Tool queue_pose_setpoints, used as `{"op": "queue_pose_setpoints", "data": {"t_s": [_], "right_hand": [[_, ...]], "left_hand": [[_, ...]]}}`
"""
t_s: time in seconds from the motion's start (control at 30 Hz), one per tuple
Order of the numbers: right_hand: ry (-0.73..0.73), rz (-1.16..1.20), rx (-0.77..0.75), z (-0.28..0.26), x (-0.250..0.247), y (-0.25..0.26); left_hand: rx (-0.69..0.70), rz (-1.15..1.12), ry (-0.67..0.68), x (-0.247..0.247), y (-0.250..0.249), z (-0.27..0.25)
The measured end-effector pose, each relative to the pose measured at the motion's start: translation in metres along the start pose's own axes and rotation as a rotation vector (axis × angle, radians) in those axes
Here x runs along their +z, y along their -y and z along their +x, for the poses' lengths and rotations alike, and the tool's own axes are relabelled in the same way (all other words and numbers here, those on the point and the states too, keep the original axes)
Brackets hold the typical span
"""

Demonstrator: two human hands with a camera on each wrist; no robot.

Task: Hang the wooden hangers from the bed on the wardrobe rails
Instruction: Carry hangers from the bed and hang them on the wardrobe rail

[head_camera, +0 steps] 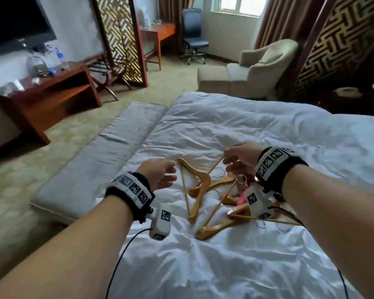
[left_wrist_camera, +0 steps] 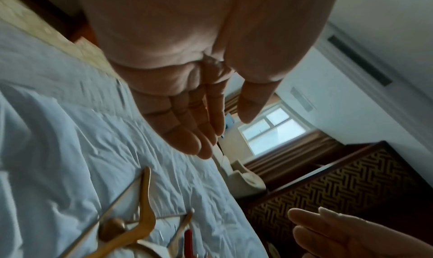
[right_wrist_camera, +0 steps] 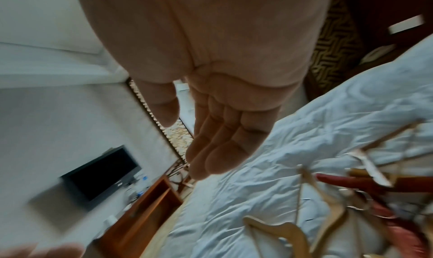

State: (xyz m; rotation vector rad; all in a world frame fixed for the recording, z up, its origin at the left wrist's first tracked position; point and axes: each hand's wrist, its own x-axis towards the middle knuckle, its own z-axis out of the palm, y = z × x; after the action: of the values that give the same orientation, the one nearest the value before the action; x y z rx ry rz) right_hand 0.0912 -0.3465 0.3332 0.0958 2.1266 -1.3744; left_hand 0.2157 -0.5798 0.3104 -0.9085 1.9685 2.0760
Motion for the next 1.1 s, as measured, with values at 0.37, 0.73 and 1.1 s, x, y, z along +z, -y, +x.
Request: {"op": "queue_pose_setpoints", "data": {"t_s": [0.37, 0.73, 1.1], "right_hand": [[-0.276, 0.14, 0.433, 0.098, -0.154, -0.164], [-0.231, 0.275, 0.637, 0.173, -0.183, -0.285], [-0.169, 0.381, 0.746, 0.213, -0.143, -0.361]], "left_hand": [[-0.199, 0.173, 0.175, 0.156, 0.042, 0.139], [-0.493, 0.296, 0.178, 0.266, 0.132, 0.237], [-0.544, 0.58, 0.171, 0.294, 0.225, 0.266]]}}
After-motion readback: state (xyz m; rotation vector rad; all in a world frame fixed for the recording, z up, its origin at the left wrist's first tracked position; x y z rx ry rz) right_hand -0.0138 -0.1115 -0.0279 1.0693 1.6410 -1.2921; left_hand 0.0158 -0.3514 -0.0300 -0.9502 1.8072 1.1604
